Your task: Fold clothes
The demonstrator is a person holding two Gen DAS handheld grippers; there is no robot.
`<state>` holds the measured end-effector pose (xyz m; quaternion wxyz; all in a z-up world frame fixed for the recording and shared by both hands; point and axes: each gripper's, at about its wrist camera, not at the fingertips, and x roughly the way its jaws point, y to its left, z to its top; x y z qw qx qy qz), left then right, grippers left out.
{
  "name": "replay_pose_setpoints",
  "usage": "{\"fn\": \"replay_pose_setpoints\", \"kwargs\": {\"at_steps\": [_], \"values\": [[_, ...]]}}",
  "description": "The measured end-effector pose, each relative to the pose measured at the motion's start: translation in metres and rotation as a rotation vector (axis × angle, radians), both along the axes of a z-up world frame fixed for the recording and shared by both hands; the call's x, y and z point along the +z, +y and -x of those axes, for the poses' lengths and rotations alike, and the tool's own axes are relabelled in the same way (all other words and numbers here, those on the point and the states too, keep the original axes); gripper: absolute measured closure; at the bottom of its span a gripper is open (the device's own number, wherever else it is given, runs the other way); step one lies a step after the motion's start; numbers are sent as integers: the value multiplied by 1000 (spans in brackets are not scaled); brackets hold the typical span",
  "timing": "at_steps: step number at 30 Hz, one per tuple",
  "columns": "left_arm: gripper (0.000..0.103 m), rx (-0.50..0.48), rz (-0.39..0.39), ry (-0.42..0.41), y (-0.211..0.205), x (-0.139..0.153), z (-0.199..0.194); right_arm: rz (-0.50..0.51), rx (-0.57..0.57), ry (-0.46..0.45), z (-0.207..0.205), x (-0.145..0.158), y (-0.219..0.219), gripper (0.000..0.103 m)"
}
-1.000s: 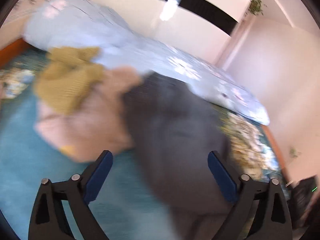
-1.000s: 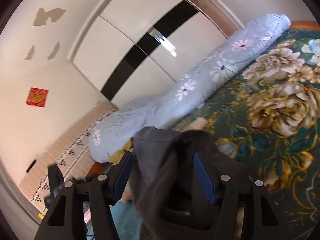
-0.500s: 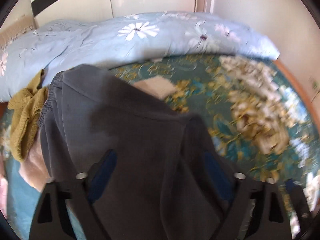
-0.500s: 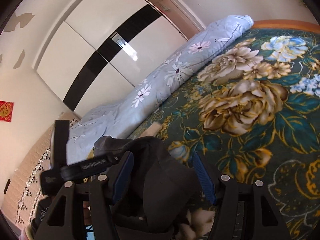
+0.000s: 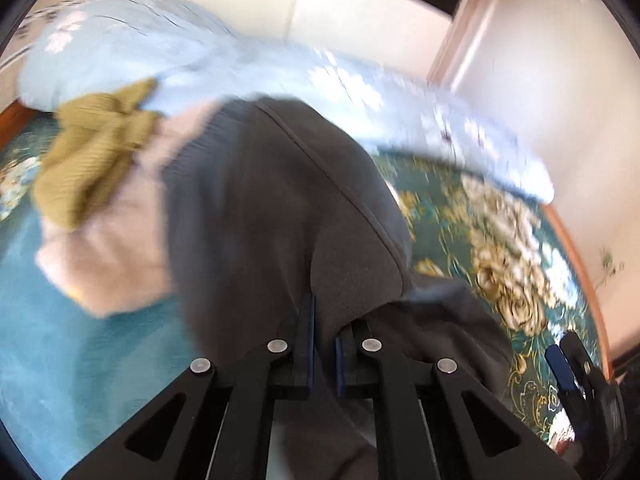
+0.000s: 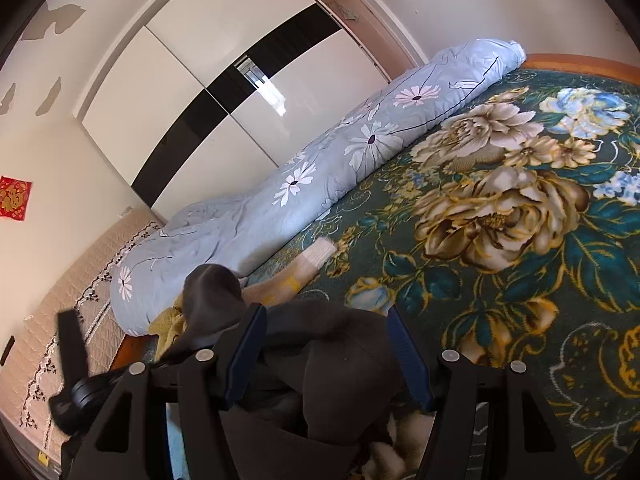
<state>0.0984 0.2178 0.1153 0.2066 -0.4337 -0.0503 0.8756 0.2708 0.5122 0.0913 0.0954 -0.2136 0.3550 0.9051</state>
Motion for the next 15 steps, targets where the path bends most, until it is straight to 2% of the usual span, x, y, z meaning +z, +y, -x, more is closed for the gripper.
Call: {"fn": "replay_pose_setpoints", "kwargs": {"at_steps": [4, 9, 13, 15], "values": [[95, 110, -82, 33, -87, -1, -34, -12, 8, -3, 1, 3, -6, 37], [96, 265, -107, 26, -175, -27, -83, -41, 60, -9, 8, 6, -23, 37], [96, 329, -105, -18, -215, -55, -117, -56, 137, -33, 19, 1, -45, 37], [96, 341, -98, -34, -222, -66, -127, -64, 178, -54, 24, -3, -56, 37]]}}
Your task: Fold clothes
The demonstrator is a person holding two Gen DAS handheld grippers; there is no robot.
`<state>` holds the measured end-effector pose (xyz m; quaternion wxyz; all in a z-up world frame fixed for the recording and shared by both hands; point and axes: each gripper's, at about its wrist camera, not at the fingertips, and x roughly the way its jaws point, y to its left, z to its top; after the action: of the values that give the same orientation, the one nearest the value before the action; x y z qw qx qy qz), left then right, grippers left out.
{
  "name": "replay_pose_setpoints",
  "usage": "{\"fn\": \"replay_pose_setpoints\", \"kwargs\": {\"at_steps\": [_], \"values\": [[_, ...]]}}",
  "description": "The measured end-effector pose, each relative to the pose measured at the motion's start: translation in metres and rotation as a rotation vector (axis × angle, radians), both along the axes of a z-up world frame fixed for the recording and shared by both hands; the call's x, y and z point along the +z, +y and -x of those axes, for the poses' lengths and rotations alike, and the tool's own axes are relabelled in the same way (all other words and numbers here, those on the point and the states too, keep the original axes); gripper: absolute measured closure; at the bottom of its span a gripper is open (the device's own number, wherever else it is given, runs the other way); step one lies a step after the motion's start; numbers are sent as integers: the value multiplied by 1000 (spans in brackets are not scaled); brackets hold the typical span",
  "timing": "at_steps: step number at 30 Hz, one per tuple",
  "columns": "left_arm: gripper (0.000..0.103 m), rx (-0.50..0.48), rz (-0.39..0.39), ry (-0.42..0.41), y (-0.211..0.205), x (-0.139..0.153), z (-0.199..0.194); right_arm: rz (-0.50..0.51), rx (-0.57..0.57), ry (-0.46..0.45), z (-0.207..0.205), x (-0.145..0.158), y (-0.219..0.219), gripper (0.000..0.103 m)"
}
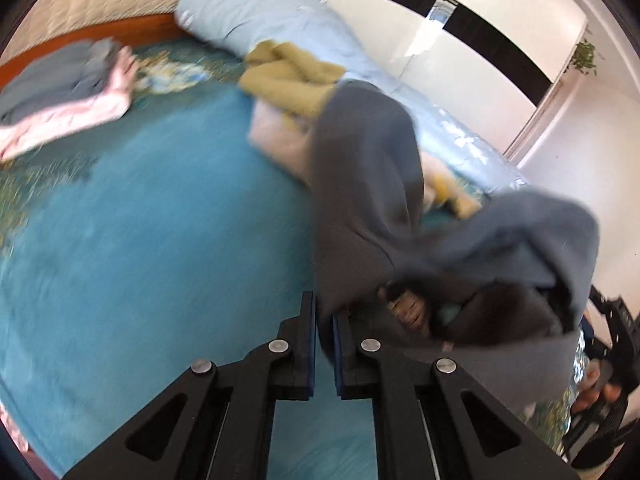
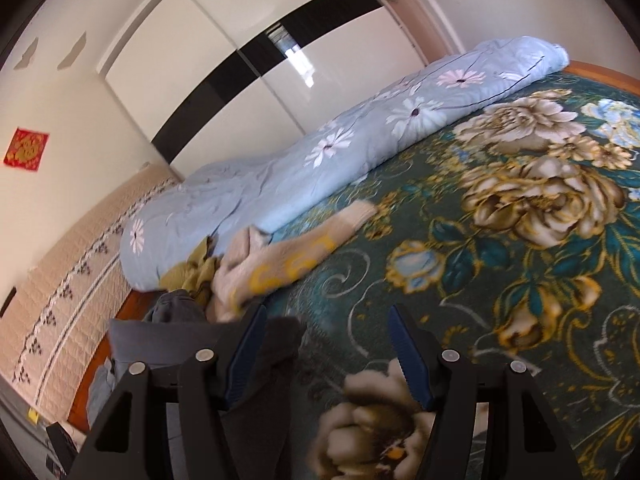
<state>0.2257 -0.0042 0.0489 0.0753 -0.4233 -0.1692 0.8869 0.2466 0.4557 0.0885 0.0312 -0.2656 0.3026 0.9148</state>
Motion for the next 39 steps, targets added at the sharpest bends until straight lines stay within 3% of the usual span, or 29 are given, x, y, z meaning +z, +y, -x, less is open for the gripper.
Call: {"fn": "replay_pose_setpoints", "kwargs": {"at_steps": [3, 7, 11, 13, 14, 15, 17, 19, 22, 25, 26, 28, 29, 34, 39], "values": [[101, 45, 38, -41, -14, -12, -14, 4, 62, -22, 6, -6, -14, 37], [101, 87, -39, -71, -37, -15, -19, 69, 146, -38, 12, -14, -26, 37], [101, 81, -70, -3, -43, 6, -15, 180, 216, -70, 13, -23, -35, 37], [99, 50, -73, 49, -35, 25, -8, 320, 264, -65, 11, -30, -39, 37], [92, 27, -53, 79, -27, 36, -4, 341, 279, -62, 11, -30, -42, 37], [78, -2, -21, 108, -17, 45, 0, 312, 295, -75, 13, -30, -50, 37], [65, -58, 41, 150, 3, 57, 7, 253, 327, -103, 17, -30, -66, 37], [65, -91, 41, 177, 9, 61, 8, 203, 356, -148, 22, -35, -80, 37], [60, -102, -10, 179, 9, 54, 5, 206, 379, -205, 26, -50, -88, 38], [60, -78, -48, 140, -4, 33, -3, 239, 414, -248, 30, -64, -97, 58], [60, -64, -59, 127, -11, 25, -5, 259, 425, -249, 30, -67, -98, 70], [60, -33, -87, 106, -24, 11, -10, 269, 431, -244, 29, -68, -98, 77], [60, -15, -110, 98, -31, 6, -13, 252, 421, -235, 27, -65, -97, 83], [59, 54, -252, 87, -55, -13, -24, 147, 357, -188, 18, -44, -92, 91], [59, 12, -296, 88, -45, -26, -26, 3, 255, -137, 18, -10, -82, 95]]}}
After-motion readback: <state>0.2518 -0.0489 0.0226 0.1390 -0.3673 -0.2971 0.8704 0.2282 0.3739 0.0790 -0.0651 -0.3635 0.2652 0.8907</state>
